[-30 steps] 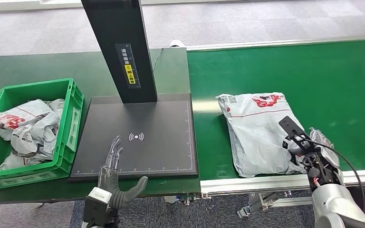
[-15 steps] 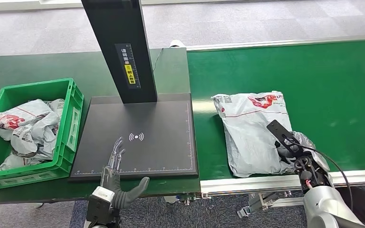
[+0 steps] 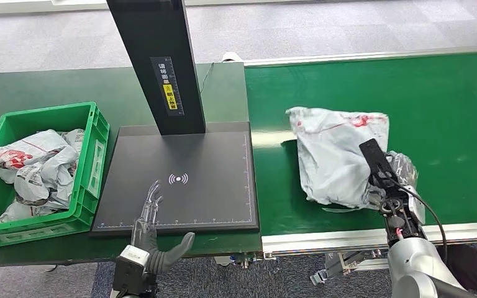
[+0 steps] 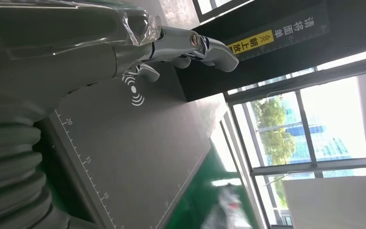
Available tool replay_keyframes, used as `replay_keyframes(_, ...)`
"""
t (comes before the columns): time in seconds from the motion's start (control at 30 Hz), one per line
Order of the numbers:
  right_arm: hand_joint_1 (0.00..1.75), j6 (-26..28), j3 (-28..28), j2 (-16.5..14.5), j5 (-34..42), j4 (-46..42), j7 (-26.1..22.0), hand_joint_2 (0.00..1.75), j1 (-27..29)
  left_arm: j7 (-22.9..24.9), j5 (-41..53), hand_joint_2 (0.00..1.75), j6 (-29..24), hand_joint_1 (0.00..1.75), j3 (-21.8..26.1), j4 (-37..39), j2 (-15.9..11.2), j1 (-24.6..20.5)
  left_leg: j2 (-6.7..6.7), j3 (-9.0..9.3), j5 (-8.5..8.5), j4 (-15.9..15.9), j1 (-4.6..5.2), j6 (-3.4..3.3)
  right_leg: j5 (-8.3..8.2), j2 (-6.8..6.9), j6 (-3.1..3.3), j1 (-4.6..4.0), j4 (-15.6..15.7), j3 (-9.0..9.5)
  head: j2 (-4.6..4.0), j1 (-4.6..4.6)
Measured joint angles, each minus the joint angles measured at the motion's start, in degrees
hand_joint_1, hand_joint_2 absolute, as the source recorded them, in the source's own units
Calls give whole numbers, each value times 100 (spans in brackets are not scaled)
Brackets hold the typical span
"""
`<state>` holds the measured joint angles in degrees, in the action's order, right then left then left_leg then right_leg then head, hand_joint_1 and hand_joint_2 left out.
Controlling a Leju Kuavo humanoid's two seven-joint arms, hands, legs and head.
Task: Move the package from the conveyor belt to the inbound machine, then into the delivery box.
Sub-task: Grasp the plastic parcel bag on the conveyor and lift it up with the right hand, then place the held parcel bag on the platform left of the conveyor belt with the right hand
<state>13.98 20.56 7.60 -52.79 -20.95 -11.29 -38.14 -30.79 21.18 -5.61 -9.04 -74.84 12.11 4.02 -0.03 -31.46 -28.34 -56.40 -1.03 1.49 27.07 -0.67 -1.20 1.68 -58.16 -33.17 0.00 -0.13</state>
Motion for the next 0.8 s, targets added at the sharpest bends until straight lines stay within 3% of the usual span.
replay_keyframes(0.13, 175, 271, 190, -75, 212, -92, -352, 175, -78, -22, -1, 175, -51, 0, 2, 2, 0, 17, 0, -1, 0, 0, 0, 0, 0, 0, 0, 0, 0, 0, 0, -1)
replay_keyframes(0.23, 175, 738, 319, -174, 780, -247, -1243, 175, -99, -61, -1, 175, -152, 0, 2, 3, 2, 20, 0, -2, 0, 0, 0, 0, 0, 0, 0, 0, 0, 0, 0, -1)
replay_keyframes(0.33, 175, 1056, 392, -350, 1879, -635, -2231, 175, -106, -97, -8, 175, -296, 0, 3, 4, 9, 29, 0, 0, 0, 0, 0, 0, 0, 0, 0, -1, -1, 0, 0, -1)
replay_keyframes(0.43, 175, 920, 246, -587, 2703, -1189, -2657, 175, -11, -111, -11, 175, -384, 0, 4, 6, 13, 51, 4, 0, 0, 2, -2, 0, 0, -2, 0, -3, -2, 0, 0, -1)
replay_keyframes(0.6, 175, 194, -806, -1111, 2673, -1695, -2796, 175, 300, -155, -11, 175, -374, 0, 21, 35, 13, 61, 30, 9, -1, 6, -5, 1, 0, -25, 1, -6, -3, -2, 0, 0)
replay_keyframes(0.8, 175, -673, -2366, -1957, 2726, -1479, -2870, 175, 502, -195, 39, 175, -264, 0, 26, 66, 13, 50, 27, 7, 1, 6, -11, 3, 2, -23, 4, -15, -5, -5, 0, -1)
